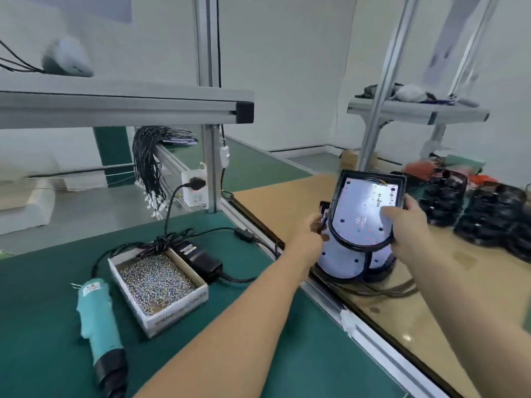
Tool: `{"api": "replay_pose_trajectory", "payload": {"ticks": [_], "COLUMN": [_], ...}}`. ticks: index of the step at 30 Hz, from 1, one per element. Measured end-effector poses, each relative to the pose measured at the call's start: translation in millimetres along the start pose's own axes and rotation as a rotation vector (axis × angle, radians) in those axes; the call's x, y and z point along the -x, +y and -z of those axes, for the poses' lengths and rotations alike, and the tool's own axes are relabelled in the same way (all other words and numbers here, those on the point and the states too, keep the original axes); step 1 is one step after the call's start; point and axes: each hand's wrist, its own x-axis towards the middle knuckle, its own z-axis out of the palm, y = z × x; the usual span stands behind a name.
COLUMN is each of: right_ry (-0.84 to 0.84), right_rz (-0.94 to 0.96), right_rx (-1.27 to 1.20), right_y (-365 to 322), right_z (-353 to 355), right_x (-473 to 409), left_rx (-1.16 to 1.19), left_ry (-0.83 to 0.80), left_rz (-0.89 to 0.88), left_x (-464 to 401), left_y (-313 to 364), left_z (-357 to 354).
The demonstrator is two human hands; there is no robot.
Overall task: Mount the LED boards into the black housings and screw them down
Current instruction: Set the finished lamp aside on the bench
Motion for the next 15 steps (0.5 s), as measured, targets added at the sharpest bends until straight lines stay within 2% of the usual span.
{"api": "replay_pose_trajectory", "payload": {"ticks": [3, 5, 6, 8, 10, 11, 13, 15], "right_ry": [0.075, 0.114, 0.132, 0.168, 0.197, 0.202, 0.219, 0.266], "right_rz": [-0.026, -0.021, -0.029, -0.05, -0.049, -0.041, -0.018, -0.007], "right_rx": [0.112, 0.157, 0.173, 0.176, 0.177, 0.184, 0.177, 0.146], "right_y": [14, 23, 28, 37, 43, 46, 53, 60], "right_z": [21, 31, 35, 39, 38, 36, 32, 30], "right_x": [-9, -13, -15, -18, -17, -17, -19, -21], "left_rx": [-0.056, -0.162, -0.298, -0.812, -1.32, -1.461, -1.598, -1.63], "left_ry": [-0.068, -0.186, -0.243, -0.343, -0.293, -0.241, -0.165, -0.102], "left_rz": [0.076, -0.017, -0.117, -0.298, -0.381, -0.429, -0.491, -0.494], "left_x": [-6, -1, 1, 3, 4, 4, 3, -3], "left_y": [-12, -17, -22, -36, -49, -53, -56, -57], "left_z": [-15, -23, -26, -29, -26, -23, -18, -16]}}
